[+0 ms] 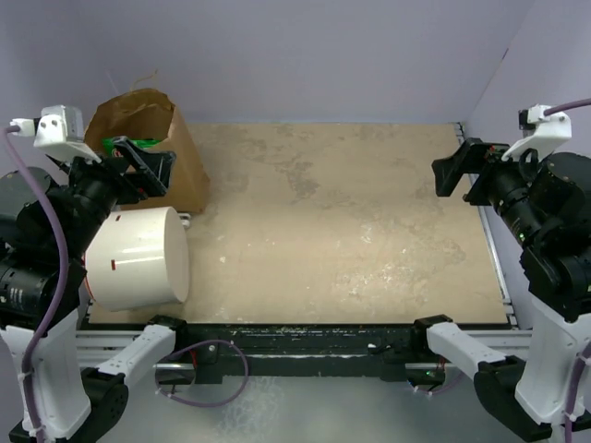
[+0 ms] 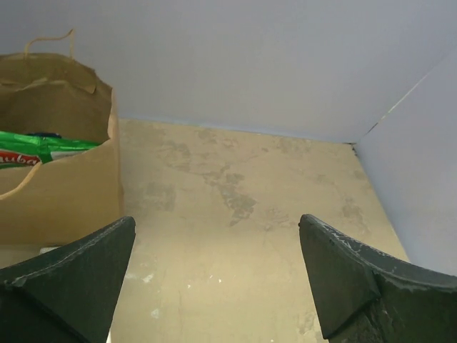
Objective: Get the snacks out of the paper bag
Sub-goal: Move the paper bag to the center of the board.
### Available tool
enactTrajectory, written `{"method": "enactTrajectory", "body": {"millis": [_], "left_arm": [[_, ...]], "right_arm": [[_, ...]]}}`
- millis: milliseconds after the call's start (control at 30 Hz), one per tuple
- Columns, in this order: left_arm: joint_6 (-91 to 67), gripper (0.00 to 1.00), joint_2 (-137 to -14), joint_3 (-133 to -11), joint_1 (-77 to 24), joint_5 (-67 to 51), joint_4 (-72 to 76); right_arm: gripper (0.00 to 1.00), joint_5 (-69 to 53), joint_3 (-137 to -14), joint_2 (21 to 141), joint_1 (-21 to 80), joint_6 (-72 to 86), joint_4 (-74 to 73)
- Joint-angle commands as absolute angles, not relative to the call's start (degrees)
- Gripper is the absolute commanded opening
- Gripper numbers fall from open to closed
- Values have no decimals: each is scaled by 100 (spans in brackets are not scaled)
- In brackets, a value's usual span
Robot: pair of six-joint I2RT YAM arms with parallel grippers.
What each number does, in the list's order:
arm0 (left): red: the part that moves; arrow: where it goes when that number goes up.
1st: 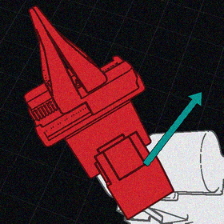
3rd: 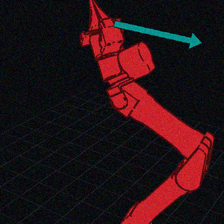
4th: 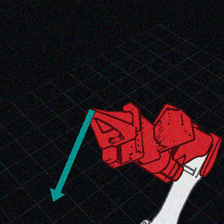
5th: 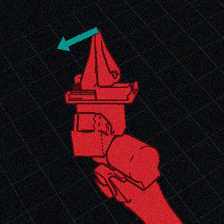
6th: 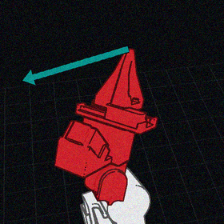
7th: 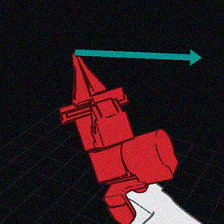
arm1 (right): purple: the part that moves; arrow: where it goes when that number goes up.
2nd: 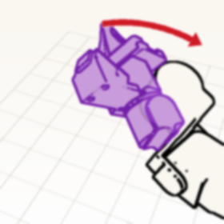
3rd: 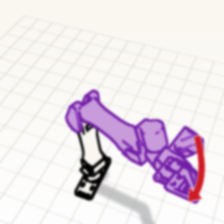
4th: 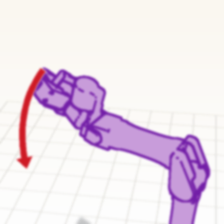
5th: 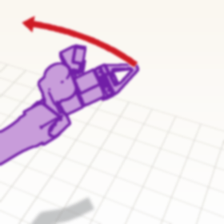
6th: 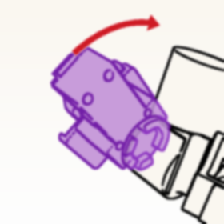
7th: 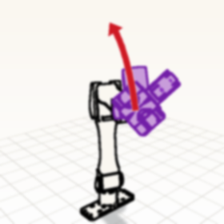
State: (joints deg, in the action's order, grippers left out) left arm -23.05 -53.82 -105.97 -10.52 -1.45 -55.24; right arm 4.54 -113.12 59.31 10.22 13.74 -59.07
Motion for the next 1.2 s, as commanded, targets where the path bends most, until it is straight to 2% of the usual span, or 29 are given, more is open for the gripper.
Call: {"method": "enactTrajectory", "body": {"millis": [0,500,667,767,967,1067,1167], "left_arm": [[-2313,99,-5470,-10309,-1041,322,-5224],[-2172,99,-6531,-10097,-1031,1383,-4894],[-2169,99,-7185,-10429,-973,1659,-4931],[-2316,99,-7728,-10953,-917,2000,-5233],[-3264,99,-8550,-11999,-457,2960,-6261],[-4063,99,-8524,-12107,-140,3503,-6699],[-4935,99,-8371,-11956,513,3465,-7235]], "right_arm": [[99,892,-10901,5767,1021,1332,-5539],[99,1522,-10116,5808,1021,1228,-5055],[99,1645,-10179,6066,1020,1343,-5015],[99,1316,-10087,6086,1020,1274,-4764],[99,934,-9745,6021,1021,1770,-4284],[99,686,-9762,6106,1020,1855,-4253],[100,271,-9874,6276,1020,1831,-4342]]}}
